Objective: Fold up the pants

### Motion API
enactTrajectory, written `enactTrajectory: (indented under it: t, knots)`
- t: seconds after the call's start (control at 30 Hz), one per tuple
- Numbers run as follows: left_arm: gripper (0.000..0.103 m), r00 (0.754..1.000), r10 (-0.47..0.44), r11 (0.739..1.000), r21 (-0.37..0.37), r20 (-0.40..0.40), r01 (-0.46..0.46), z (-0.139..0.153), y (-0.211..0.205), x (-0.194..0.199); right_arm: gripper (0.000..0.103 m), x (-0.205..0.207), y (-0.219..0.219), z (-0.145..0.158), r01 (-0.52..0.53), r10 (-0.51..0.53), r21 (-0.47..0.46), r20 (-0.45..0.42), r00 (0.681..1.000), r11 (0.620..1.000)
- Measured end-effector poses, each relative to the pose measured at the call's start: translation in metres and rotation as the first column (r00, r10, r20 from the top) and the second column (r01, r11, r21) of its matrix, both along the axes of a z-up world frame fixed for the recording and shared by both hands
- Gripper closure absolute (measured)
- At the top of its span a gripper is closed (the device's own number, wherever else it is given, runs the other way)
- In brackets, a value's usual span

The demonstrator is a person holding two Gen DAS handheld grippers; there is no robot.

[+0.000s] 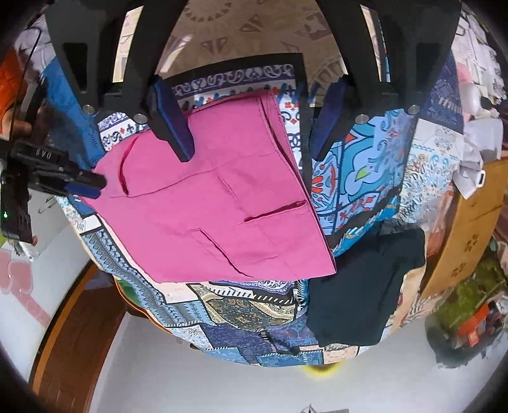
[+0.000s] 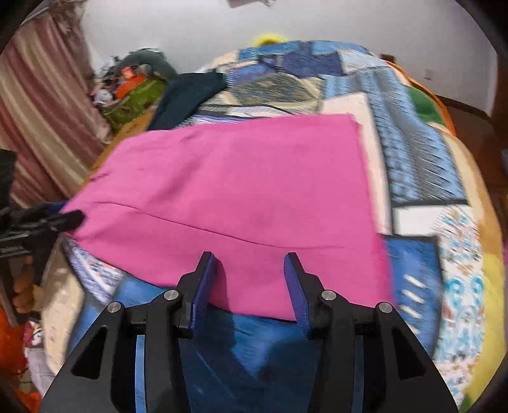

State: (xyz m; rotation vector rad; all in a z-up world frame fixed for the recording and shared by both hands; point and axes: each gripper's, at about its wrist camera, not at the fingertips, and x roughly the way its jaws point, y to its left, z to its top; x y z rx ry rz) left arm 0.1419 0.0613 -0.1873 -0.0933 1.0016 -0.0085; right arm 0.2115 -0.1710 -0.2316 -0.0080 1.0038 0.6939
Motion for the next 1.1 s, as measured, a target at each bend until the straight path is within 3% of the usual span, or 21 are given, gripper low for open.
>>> enactTrajectory:
  t: [0.2,0.63,0.8,1.1]
  knots:
    - [0.026,1.000,0.004,0.999,0.046,0.003,-0.004,0.001,0.008,-0.003,0.065,-0.001,-0.024,-0.003,0.041,-0.041,-0.051,0.002,0.999,0.998]
    - [0.027,0.999,0.015,1.000,-0.023,-0.029,-0.015,0.007,0.024,-0.004,0.065,-0.001,-0.022,-0.005,0.051,-0.051,-0.056,-0.010,0.999,0.997]
    - [0.027,0.999,0.043,0.999,-0.020,0.005,-0.043,0.026,0.032,0.007,0.063,0.004,-0.020,0.012,0.030,-0.029,-0.087,0.021,0.999,0.996]
    - [0.027,0.993,0.101,0.995,0.012,0.061,-0.102,0.047,0.061,0.055,0.061,0.038,-0.018,0.052,0.057,-0.056,-0.008,0.114,0.992,0.998]
